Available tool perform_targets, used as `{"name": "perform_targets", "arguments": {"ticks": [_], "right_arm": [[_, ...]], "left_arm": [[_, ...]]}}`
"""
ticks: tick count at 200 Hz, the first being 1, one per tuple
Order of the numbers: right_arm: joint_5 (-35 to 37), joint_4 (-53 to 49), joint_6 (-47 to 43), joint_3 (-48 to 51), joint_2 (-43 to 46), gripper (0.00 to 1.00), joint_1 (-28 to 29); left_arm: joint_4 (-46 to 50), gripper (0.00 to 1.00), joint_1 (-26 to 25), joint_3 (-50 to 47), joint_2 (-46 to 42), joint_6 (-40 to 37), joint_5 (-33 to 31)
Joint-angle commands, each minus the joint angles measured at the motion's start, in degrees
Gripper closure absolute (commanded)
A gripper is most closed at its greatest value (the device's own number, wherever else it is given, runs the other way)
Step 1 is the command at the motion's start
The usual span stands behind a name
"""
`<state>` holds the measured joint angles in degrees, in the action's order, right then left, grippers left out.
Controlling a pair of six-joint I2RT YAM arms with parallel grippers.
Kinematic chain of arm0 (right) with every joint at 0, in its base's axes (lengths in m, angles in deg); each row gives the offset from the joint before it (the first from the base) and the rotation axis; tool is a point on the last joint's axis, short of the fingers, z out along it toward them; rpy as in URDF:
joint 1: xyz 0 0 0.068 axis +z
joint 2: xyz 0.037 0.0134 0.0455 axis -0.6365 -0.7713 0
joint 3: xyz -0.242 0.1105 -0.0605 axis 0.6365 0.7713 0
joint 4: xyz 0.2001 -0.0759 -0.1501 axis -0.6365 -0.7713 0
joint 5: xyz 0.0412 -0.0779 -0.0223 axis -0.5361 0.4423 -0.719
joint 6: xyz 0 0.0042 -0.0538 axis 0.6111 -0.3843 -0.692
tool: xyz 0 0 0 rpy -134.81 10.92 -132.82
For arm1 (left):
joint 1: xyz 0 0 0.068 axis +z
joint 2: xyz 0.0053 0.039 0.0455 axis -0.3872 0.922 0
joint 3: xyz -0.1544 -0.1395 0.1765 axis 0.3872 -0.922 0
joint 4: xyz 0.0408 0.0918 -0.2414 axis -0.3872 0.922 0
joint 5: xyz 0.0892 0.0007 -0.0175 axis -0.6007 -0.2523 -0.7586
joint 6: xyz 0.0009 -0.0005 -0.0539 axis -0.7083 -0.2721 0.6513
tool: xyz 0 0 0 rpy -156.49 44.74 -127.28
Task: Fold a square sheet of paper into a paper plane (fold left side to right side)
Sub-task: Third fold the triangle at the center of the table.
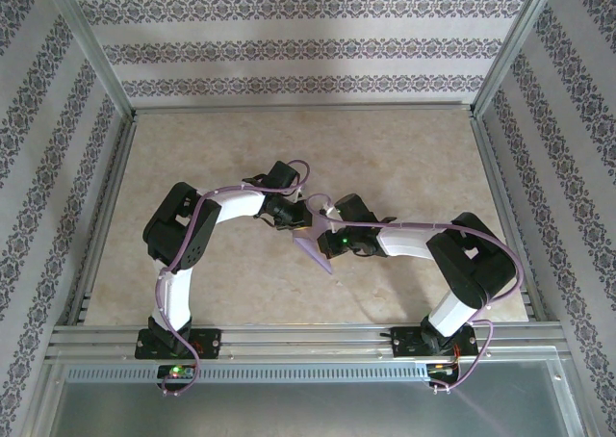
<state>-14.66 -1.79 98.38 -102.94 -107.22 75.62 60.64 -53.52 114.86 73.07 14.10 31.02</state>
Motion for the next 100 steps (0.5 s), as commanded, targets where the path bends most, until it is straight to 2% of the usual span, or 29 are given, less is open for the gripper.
{"name": "perform_targets", "arguments": {"ticks": [1, 100], "right_arm": [[-0.07, -0.43, -0.64, -1.52, -0.16, 1.0, -0.62], [-0.69, -0.82, -0.99, -1.3, -1.64, 1.0, -0.27]], "left_arm": [[4.5, 0.91, -1.08, -0.56, 1.78, -0.96, -3.09], [4.5, 0.91, -1.1, -0.48, 1.87, -0.95, -3.09]]}}
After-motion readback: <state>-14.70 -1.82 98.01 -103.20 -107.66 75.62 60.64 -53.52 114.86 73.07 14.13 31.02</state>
